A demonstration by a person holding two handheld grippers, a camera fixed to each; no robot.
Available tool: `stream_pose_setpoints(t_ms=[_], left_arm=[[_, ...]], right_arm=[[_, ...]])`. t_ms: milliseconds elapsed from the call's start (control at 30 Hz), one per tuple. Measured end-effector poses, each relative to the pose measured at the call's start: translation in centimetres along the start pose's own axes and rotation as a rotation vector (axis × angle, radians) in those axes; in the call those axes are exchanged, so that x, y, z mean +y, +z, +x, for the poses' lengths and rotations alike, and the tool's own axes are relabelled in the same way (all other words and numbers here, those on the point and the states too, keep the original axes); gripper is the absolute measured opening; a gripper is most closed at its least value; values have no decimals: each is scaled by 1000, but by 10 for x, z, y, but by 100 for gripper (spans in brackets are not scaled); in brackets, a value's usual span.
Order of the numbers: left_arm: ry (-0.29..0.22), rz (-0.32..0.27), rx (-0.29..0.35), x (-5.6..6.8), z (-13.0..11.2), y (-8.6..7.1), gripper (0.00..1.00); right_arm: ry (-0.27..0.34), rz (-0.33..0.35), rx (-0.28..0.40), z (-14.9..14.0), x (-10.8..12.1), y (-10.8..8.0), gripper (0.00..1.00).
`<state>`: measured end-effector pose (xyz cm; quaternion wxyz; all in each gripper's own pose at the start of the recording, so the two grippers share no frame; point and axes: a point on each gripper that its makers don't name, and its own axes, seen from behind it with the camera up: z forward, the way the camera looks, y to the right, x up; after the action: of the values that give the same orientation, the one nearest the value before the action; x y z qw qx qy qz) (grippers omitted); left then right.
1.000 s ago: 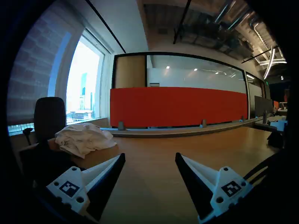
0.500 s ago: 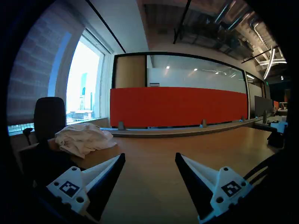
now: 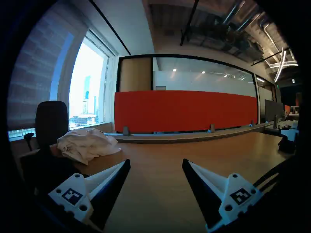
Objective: Fold towel
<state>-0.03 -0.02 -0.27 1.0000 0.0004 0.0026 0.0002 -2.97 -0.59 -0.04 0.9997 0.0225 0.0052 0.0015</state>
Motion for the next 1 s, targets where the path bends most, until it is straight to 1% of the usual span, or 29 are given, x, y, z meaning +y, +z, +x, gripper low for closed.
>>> stream_pose_setpoints(t_ms=[100,1000], left_arm=[[0,0,0,0,0,0,99],[0,0,0,1,0,0,99]], right_arm=[[-15,-1,0,-2,-2,0,99],[-16,-7,-1,1,-2,1,100]])
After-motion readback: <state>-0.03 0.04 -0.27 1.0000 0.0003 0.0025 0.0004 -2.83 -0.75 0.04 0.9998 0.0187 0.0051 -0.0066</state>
